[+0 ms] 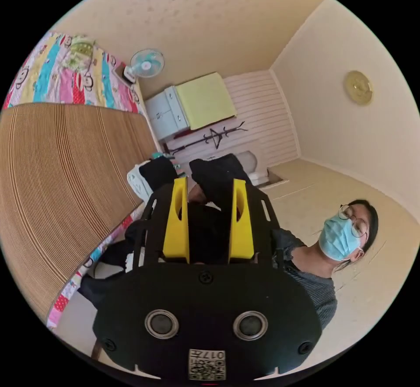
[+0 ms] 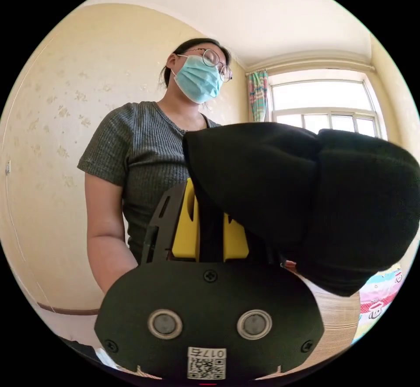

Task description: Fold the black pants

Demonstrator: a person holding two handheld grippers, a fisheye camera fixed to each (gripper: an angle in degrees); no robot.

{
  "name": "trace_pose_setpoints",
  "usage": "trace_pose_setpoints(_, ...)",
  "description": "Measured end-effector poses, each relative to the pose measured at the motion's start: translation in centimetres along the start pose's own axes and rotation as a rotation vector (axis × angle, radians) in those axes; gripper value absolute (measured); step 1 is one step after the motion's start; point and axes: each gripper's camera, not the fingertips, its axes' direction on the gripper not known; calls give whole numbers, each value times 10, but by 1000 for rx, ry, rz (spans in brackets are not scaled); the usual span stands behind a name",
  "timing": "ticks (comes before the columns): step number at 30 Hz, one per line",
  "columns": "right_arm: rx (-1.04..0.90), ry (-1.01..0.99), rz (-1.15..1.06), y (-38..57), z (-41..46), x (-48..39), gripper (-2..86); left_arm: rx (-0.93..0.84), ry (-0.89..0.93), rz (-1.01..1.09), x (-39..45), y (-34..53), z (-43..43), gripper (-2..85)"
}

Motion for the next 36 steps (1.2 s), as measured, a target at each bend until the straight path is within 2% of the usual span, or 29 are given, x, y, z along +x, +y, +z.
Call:
trace_pose_setpoints(1,-46,-20,9,-4,12,6,70,-43,28,-44,-16,-3,7,162)
trace_pose_setpoints(2,-75,-38,26,-5,21,12,72,-95,132,-93,-45,-4,23,165)
trace_pose_setpoints(5,-79,-57,56,1,31,22,79,-182,538,-89,-85,2,68,136)
trace_pose_setpoints(7,-56,-22,74,5,28,21,83,-126,592,-25,-92,7,67,97)
trace_pose_setpoints(9,-32,57,162,12,21,22,86,-3,563,119,-83,12,40,79)
trace_pose_setpoints(12,-23,264,510,32,-1,40,89,163,512,365,-53,29,-5,73)
trace_pose_setpoints(13,-43,399,661,40,-9,47,92,183,487,410,-45,34,-11,71)
trace_pose_setpoints(16,-50,729,904,51,-28,52,95,283,165,510,-16,60,-17,66)
trace_pose_setpoints(17,-5,826,955,51,-35,48,93,318,58,514,-14,68,-7,65)
trace_pose_setpoints(19,36,959,986,48,-35,39,83,320,-9,521,-19,72,14,64)
trace_pose_setpoints(20,50,1047,972,42,-27,30,78,334,-52,521,-25,74,27,64)
trace_pose_setpoints(22,46,1096,900,32,-8,19,81,348,-137,505,-35,76,46,64)
trace_pose_setpoints(25,-28,1045,819,26,23,18,124,300,-282,513,-46,76,87,64)
trace_pose_setpoints(27,59,965,789,34,22,19,165,210,-300,552,-54,75,127,64)
trace_pose_setpoints(29,347,681,803,68,-8,24,204,114,-292,586,-59,74,159,65)
trace_pose_setpoints(32,645,331,777,121,-38,31,220,37,-329,638,-63,78,200,65)
trace_pose_setpoints(36,733,304,774,144,-40,26,189,-55,-315,627,-83,79,247,72)
